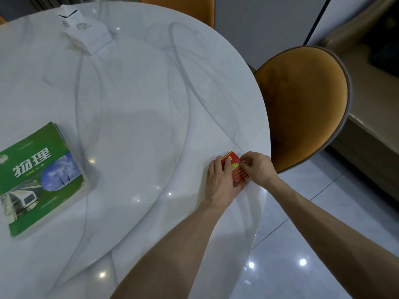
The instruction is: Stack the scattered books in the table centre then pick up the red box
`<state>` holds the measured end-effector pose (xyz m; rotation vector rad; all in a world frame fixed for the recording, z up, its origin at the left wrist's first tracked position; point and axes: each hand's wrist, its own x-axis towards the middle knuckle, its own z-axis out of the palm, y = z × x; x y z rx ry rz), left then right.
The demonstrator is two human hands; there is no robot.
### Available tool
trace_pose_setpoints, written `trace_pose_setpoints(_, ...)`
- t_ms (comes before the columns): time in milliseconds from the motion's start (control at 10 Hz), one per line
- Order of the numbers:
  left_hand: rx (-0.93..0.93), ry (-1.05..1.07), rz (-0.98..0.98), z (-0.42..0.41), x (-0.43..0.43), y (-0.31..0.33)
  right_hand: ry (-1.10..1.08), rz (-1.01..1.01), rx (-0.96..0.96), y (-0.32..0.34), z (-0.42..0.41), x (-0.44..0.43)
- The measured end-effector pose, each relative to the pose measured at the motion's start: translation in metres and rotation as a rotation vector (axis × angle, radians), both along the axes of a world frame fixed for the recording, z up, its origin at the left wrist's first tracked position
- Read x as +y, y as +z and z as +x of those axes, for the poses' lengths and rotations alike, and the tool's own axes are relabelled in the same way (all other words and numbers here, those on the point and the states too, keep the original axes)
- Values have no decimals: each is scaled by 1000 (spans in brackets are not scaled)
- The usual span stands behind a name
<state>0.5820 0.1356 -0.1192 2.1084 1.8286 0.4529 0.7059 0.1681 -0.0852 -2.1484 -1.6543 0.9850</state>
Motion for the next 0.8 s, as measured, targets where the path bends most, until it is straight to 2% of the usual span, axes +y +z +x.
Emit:
trace_pose_setpoints(200,-24,-28,-52,-2,3,0,2,-18,-8,2,-1,1)
trace_pose_setpoints(400,-58,-83,-222,-7,6,12,18,-50,-44,7,-1,2)
trace_pose_setpoints(500,-45,-70,-170,-13,4,19,8,-38,-53,12,-2,1)
trace_pose_setpoints(600,71,-73,18,-38,4,29,46,1,-88,23,-10,2)
trace_pose_setpoints(800,150,-37,-46,-91,9,68,252,139,-163,45,-63,1)
